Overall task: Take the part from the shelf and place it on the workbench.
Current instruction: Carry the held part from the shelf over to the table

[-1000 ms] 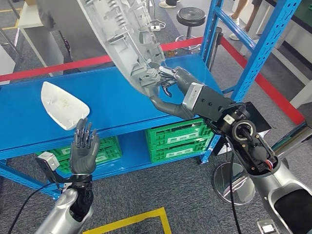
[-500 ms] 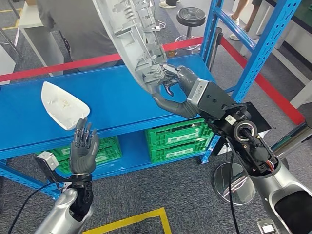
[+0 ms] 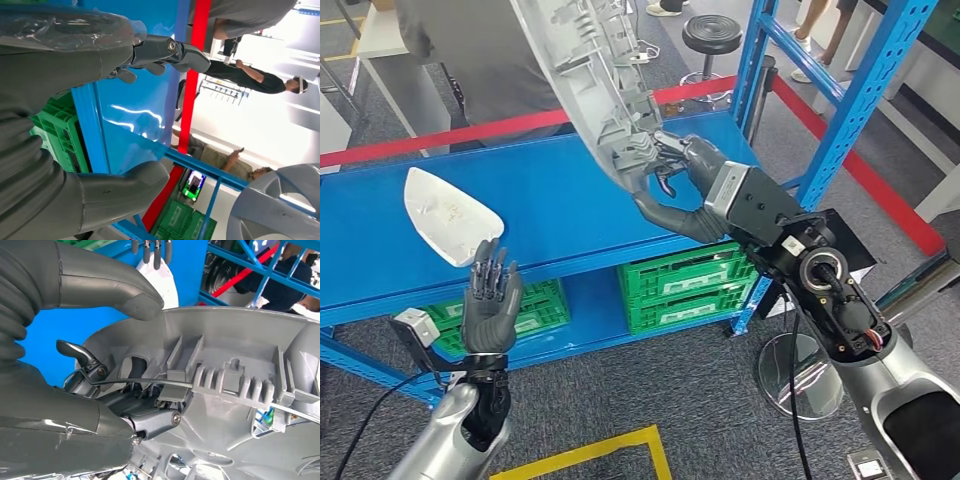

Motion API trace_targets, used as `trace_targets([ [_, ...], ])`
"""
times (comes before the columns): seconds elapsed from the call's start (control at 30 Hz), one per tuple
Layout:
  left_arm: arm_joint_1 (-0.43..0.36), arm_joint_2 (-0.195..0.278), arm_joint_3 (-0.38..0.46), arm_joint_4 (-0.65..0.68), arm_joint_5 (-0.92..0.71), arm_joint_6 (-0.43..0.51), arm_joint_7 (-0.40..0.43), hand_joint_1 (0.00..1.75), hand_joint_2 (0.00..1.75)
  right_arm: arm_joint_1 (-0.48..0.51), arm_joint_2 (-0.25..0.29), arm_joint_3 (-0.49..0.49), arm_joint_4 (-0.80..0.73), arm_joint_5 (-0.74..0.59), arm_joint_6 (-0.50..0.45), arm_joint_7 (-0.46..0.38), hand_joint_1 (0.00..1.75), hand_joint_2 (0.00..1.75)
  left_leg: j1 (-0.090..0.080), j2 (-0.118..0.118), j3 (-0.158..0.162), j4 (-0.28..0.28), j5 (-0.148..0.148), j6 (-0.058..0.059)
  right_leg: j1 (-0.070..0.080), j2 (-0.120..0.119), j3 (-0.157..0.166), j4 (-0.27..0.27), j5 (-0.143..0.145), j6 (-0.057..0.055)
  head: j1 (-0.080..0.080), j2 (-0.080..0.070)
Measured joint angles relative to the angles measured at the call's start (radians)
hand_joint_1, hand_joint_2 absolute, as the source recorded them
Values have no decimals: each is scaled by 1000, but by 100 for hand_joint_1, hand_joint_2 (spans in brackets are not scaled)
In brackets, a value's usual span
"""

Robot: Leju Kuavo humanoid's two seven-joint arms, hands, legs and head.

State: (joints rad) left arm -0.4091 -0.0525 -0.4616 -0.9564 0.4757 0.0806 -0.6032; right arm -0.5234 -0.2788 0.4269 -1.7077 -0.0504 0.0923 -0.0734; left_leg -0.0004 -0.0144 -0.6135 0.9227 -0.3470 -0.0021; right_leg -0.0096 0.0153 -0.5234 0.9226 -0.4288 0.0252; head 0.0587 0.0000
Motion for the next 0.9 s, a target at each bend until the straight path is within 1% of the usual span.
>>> trace_targets([
  [0.83, -8, 3, 0, 0, -9, 9, 6, 0, 175, 0, 0, 0, -7, -6, 1, 1, 175, 175, 0, 0, 0, 0, 0, 0, 0, 0, 0, 0, 0, 0, 0, 0],
  [0.87, -8, 3, 0, 0, -9, 9, 6, 0, 175, 0, 0, 0, -7, -7, 1, 1, 175, 175, -2, 0, -1, 2, -1, 2, -2, 0, 0, -1, 0, 1, 0, 0],
  [0.9, -8, 3, 0, 0, -9, 9, 6, 0, 175, 0, 0, 0, -7, -7, 1, 1, 175, 175, -3, 0, -2, 4, -3, 6, -4, 0, 1, -3, 0, 3, -1, 0],
])
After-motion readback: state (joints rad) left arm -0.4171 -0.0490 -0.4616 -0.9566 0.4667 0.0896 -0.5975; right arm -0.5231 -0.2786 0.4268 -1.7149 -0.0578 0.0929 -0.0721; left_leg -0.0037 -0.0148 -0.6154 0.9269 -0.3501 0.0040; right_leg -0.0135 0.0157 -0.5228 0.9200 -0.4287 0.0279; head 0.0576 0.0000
